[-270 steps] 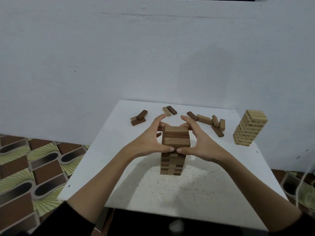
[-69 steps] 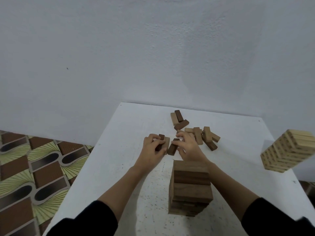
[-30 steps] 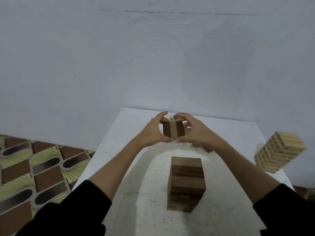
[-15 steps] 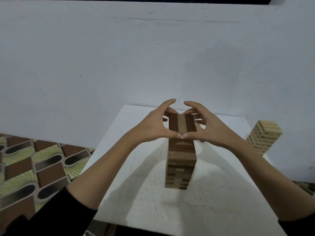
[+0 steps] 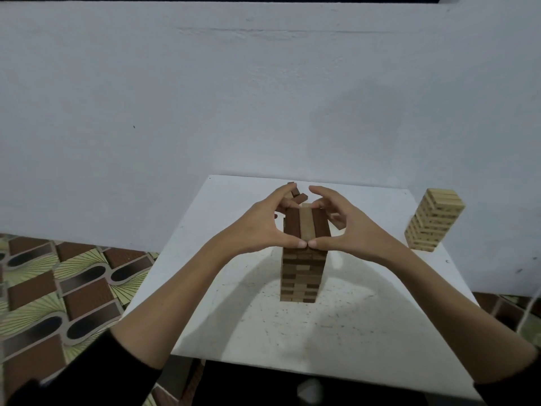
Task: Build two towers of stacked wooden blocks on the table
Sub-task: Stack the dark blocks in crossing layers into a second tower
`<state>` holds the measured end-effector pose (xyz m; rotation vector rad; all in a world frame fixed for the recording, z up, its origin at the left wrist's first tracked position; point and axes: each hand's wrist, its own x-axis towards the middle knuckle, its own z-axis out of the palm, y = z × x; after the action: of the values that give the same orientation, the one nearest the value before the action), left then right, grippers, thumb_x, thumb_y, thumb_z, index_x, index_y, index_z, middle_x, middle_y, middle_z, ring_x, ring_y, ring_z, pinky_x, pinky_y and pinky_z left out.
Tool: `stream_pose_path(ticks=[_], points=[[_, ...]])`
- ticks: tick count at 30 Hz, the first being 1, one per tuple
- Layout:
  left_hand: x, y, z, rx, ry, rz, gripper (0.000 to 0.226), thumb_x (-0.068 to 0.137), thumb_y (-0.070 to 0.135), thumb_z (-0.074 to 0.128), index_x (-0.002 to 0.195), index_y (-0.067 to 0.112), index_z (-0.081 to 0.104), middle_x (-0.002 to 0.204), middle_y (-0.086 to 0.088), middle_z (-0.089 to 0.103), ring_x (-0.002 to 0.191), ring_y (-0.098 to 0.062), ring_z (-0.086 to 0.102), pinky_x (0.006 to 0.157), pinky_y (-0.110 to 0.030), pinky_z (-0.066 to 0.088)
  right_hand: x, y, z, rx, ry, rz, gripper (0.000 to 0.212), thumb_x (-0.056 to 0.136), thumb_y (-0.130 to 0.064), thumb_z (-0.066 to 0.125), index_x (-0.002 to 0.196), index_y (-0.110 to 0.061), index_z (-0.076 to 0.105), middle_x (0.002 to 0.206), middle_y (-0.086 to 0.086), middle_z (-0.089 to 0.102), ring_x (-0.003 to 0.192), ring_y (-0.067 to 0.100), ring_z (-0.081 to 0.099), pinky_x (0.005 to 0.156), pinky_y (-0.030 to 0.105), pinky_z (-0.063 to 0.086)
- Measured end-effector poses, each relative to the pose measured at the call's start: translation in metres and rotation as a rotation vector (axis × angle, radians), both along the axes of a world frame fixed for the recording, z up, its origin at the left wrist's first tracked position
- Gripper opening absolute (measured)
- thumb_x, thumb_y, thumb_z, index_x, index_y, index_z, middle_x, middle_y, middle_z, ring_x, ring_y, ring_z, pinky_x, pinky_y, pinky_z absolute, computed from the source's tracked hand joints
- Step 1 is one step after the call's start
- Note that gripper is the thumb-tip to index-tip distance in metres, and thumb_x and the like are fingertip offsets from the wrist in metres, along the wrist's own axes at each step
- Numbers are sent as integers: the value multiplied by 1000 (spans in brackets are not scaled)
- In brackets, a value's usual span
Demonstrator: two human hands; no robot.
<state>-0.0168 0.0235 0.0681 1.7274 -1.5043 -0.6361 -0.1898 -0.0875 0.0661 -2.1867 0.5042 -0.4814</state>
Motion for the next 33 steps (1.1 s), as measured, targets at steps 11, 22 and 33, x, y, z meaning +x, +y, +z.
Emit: stream_pose_path(ticks=[11, 22, 33], points=[[0, 2, -9, 43, 2, -10, 105, 68, 25, 84, 148, 28, 16, 126, 18, 46, 122, -2, 41, 100, -20, 28, -3, 1, -1, 32, 72, 21, 92, 71, -18, 81, 140, -37, 22, 122, -19, 46, 120, 5, 43, 106, 23, 29], [-4, 4, -14, 27, 7, 20, 103, 71, 24, 83, 149, 27, 15, 122, 13, 45, 120, -3, 40, 99, -20, 27, -2, 0, -5, 26, 97, 19, 95, 71, -19, 81, 144, -33, 22, 130, -8, 45, 125, 9, 41, 110, 30, 29], [-7, 3, -15, 53, 74, 13, 99, 73, 20, 81, 148, 25, 16, 127, 10, 43, 125, -6, 38, 99, -19, 26, 1, 1, -4, 59, 98, 18, 92, 73, -15, 79, 144, -30, 22, 129, -10, 45, 126, 9, 40, 112, 33, 27]])
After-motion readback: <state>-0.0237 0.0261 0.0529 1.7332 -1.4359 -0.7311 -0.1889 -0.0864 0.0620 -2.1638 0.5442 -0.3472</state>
